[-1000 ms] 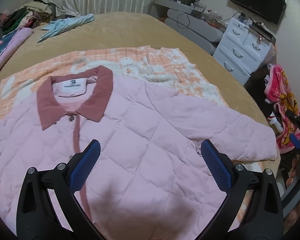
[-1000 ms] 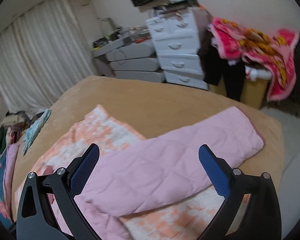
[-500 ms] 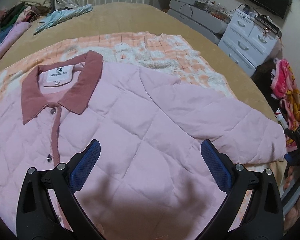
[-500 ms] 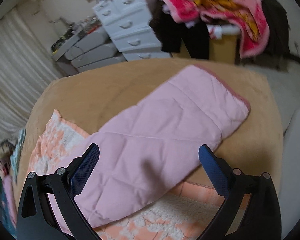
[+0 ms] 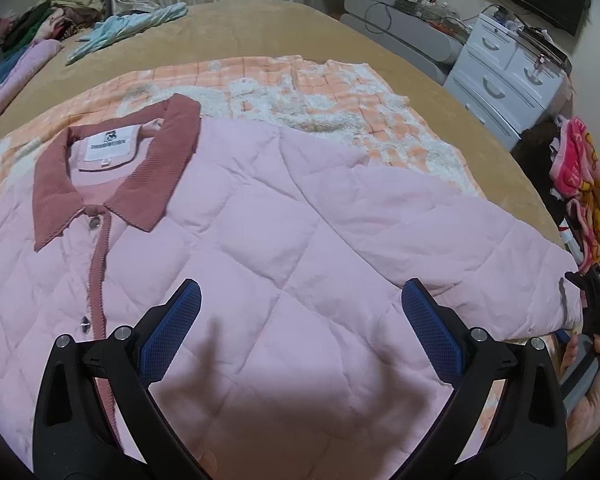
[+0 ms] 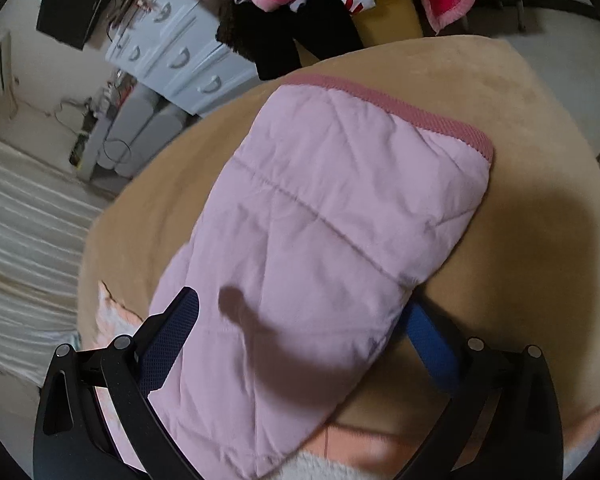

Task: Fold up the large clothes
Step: 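Close the right tool on the sleeve cuff and lift it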

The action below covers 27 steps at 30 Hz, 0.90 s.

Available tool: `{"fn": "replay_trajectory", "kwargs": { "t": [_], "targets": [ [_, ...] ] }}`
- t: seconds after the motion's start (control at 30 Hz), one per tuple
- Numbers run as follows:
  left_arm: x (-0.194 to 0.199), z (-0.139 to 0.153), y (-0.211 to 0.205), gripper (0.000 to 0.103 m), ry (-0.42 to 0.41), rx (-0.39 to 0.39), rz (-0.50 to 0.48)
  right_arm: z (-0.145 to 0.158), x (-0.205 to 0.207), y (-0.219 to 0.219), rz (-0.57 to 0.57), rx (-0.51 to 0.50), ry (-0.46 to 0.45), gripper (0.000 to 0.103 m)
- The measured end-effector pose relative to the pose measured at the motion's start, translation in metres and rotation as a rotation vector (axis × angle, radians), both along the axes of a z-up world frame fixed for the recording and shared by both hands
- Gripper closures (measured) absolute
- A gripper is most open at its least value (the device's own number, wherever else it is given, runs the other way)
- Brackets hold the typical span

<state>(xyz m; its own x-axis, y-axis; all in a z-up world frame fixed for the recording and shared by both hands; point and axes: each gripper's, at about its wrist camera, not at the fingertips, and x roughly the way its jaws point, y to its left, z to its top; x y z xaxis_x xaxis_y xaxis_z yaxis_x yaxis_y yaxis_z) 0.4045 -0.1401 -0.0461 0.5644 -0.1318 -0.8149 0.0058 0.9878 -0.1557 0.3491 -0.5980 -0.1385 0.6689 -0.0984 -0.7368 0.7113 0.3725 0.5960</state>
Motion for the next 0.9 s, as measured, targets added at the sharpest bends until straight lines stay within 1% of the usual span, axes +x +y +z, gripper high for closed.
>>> {"fn": "replay_trajectory", "kwargs": {
  "t": [0.13, 0.2, 0.23, 0.27, 0.3, 0.37, 0.4, 0.43, 0.47, 0.53, 0.57, 0.7, 0.83, 0.9],
  "targets": [
    [-0.004, 0.006, 0.006, 0.009, -0.013, -0.004, 0.002, 0.001, 0.003, 0.0, 0.022, -0.04, -0.022, 0.004],
    [-0.008, 0.011, 0.01, 0.009, -0.019, -0.001, 0.007, 0.002, 0.003, 0.001, 0.028, -0.064, -0.026, 0.007],
    [-0.01, 0.013, 0.011, 0.009, -0.021, -0.002, 0.006, 0.003, 0.004, 0.002, 0.035, -0.084, -0.029, 0.012],
    [-0.012, 0.015, 0.012, 0.009, -0.024, -0.003, 0.005, 0.004, 0.004, 0.003, 0.036, -0.103, -0.023, 0.031],
    [-0.014, 0.019, 0.014, 0.009, -0.029, -0.001, 0.004, 0.004, 0.003, 0.003, 0.037, -0.12, -0.022, 0.043],
    [-0.018, 0.025, 0.016, 0.009, -0.036, 0.002, 0.004, 0.002, 0.002, -0.001, 0.053, -0.106, -0.063, 0.057],
    [-0.02, 0.029, 0.017, 0.009, -0.041, 0.0, 0.004, 0.003, 0.0, -0.001, 0.059, -0.099, -0.09, 0.06],
    [-0.022, 0.032, 0.019, 0.009, -0.045, 0.0, 0.004, 0.006, -0.001, -0.001, 0.074, -0.082, -0.135, 0.073],
    [-0.022, 0.035, 0.02, 0.009, -0.048, 0.0, 0.005, 0.01, -0.001, 0.0, 0.086, -0.072, -0.171, 0.082],
    [-0.025, 0.044, 0.024, 0.009, -0.06, -0.004, 0.011, 0.026, -0.002, 0.005, 0.111, -0.122, -0.201, 0.084],
    [-0.028, 0.049, 0.027, 0.009, -0.068, -0.01, 0.013, 0.038, -0.002, 0.01, 0.128, -0.162, -0.217, 0.085],
    [-0.034, 0.064, 0.035, 0.009, -0.08, -0.008, 0.015, 0.082, -0.007, 0.03, 0.192, -0.27, -0.302, 0.086],
    [-0.039, 0.076, 0.046, 0.009, -0.081, -0.019, 0.021, 0.134, -0.014, 0.065, 0.281, -0.418, -0.388, 0.086],
    [-0.042, 0.082, 0.051, 0.009, -0.09, -0.026, 0.024, 0.152, -0.015, 0.079, 0.324, -0.456, -0.413, 0.086]
  ]
}}
